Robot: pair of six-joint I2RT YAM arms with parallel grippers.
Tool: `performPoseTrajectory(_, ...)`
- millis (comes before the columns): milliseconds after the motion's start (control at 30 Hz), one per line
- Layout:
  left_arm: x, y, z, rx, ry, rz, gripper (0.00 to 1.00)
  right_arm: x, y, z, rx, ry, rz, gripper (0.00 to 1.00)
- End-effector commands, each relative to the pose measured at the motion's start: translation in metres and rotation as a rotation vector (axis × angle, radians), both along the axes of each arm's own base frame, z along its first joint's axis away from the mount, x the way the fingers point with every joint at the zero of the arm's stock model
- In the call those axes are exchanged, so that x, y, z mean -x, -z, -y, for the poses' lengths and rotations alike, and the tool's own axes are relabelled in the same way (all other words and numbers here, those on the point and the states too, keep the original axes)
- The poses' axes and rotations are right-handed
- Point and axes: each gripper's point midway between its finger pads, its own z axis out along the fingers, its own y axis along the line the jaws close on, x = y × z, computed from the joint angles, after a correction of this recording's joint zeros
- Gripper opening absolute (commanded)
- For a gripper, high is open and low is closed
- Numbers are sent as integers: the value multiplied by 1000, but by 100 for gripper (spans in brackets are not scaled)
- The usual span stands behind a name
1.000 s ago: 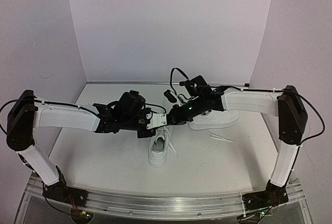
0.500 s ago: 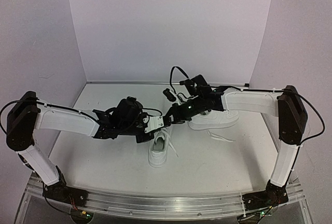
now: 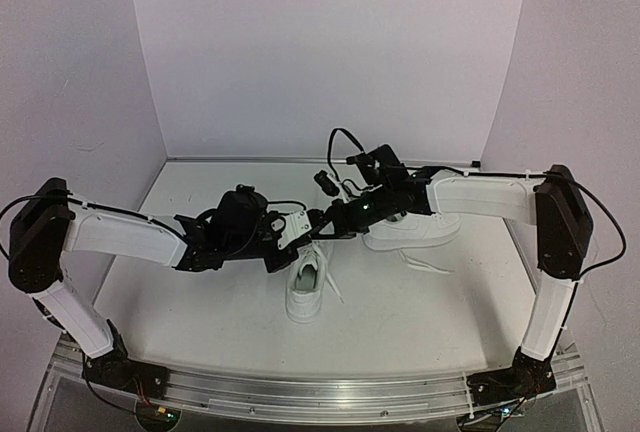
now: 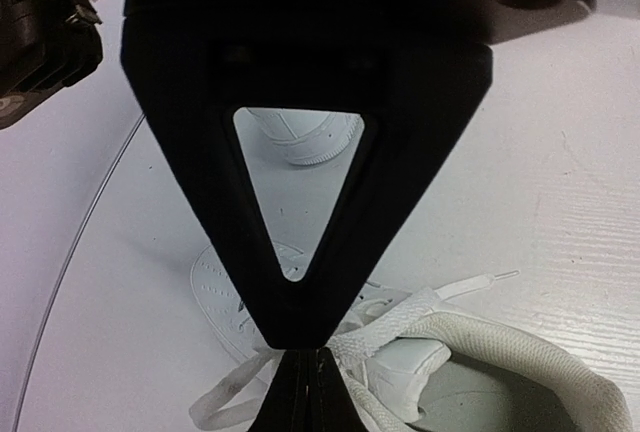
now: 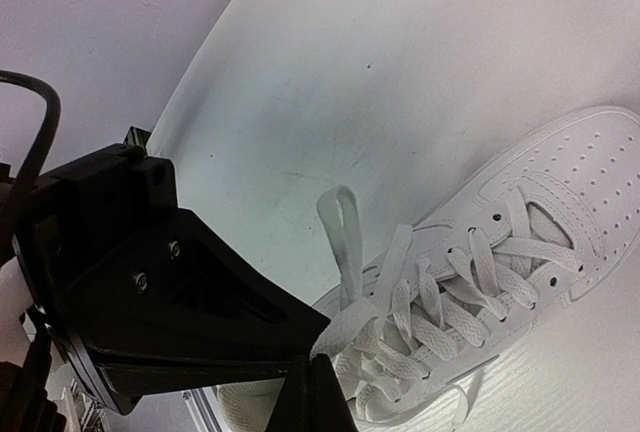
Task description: Tie the shoes
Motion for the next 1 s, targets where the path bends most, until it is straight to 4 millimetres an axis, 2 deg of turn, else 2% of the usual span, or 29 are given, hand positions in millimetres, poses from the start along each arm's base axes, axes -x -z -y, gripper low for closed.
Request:
performPoseTrajectory(0, -7, -23, 5, 127, -35, 4, 0, 0, 2, -3, -15, -8, -1, 0)
performPoseTrajectory(767, -12, 0, 15, 285, -68, -60, 0, 5, 6, -4, -32, -19, -35, 0)
performPoseTrajectory(867, -13, -1, 11, 306, -72, -68, 0, 8, 5, -2, -35, -22, -40, 9)
performPoseTrajectory(967, -13, -2, 7, 314, -72, -75, 0, 2, -4, 10, -52, -1, -32, 22)
